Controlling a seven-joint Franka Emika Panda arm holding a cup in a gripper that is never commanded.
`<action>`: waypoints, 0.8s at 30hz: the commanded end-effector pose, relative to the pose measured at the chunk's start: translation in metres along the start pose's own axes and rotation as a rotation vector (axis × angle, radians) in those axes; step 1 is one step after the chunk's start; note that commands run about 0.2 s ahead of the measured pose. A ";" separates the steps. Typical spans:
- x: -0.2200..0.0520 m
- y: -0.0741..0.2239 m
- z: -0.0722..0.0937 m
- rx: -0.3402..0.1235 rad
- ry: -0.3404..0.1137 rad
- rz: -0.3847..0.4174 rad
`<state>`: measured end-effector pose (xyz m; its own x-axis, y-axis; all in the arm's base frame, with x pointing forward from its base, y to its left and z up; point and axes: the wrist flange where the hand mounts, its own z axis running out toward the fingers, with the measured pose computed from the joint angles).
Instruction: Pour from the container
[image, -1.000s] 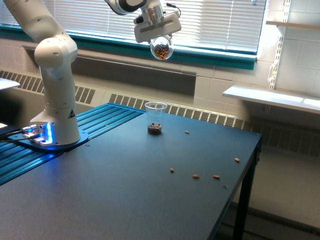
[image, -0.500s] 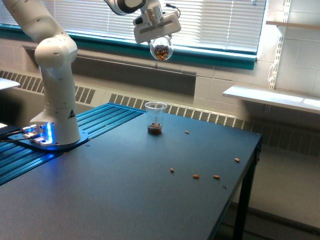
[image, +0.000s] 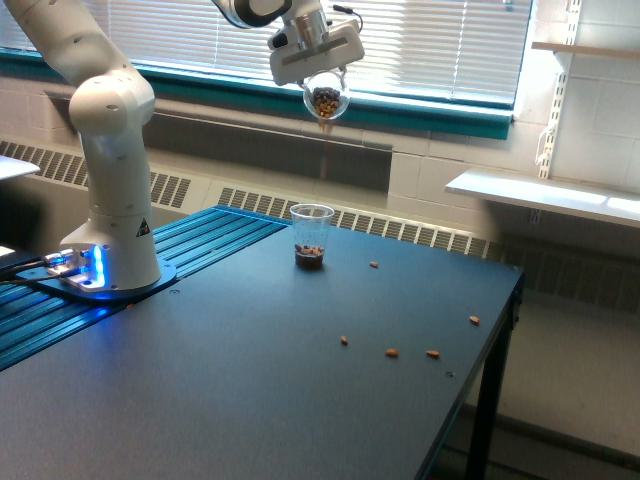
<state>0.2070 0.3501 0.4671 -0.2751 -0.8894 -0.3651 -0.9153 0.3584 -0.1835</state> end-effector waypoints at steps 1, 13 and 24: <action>0.001 -0.007 -0.003 0.001 -0.016 0.015; 0.001 -0.011 -0.006 0.005 -0.031 0.016; -0.001 -0.011 -0.007 0.006 -0.031 0.008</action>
<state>0.2135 0.3453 0.4718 -0.2800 -0.8795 -0.3848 -0.9113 0.3696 -0.1817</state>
